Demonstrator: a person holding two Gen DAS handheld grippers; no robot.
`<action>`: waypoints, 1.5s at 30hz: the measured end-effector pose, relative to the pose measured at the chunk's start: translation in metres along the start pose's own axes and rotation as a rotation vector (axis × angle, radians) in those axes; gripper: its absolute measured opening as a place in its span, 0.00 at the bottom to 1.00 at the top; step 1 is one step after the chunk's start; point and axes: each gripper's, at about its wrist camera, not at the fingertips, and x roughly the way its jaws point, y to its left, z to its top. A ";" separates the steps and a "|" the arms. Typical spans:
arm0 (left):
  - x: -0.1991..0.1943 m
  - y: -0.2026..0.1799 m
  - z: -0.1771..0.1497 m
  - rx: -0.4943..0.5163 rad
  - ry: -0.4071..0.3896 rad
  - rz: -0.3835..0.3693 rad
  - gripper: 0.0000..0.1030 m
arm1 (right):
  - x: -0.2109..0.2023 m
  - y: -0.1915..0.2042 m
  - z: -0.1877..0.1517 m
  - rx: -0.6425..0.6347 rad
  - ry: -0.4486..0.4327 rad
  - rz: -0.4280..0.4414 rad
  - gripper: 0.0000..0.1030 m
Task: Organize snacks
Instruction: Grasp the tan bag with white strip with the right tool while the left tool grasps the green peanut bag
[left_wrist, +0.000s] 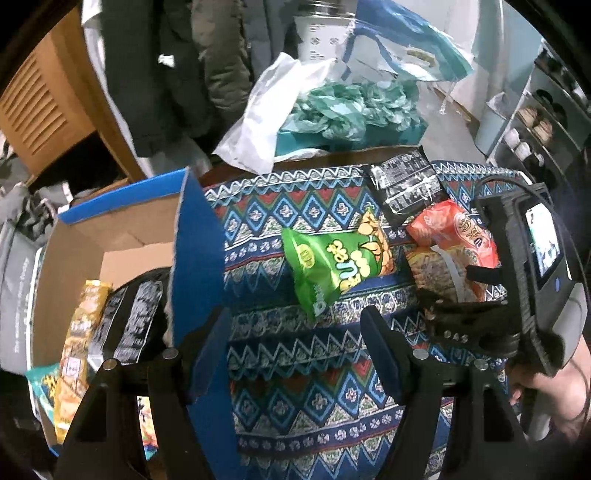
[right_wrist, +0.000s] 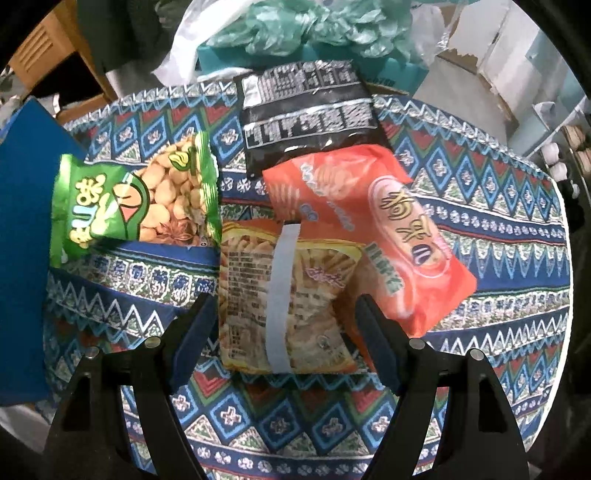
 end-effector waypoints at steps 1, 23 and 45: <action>0.002 -0.002 0.002 0.011 0.003 -0.003 0.71 | 0.003 0.002 0.001 -0.004 0.004 -0.004 0.74; 0.074 -0.045 0.056 0.397 0.099 -0.079 0.79 | -0.019 -0.018 -0.004 0.087 -0.038 0.097 0.46; 0.119 -0.040 0.031 0.137 0.262 -0.162 0.69 | -0.027 -0.017 -0.006 0.108 -0.031 0.110 0.46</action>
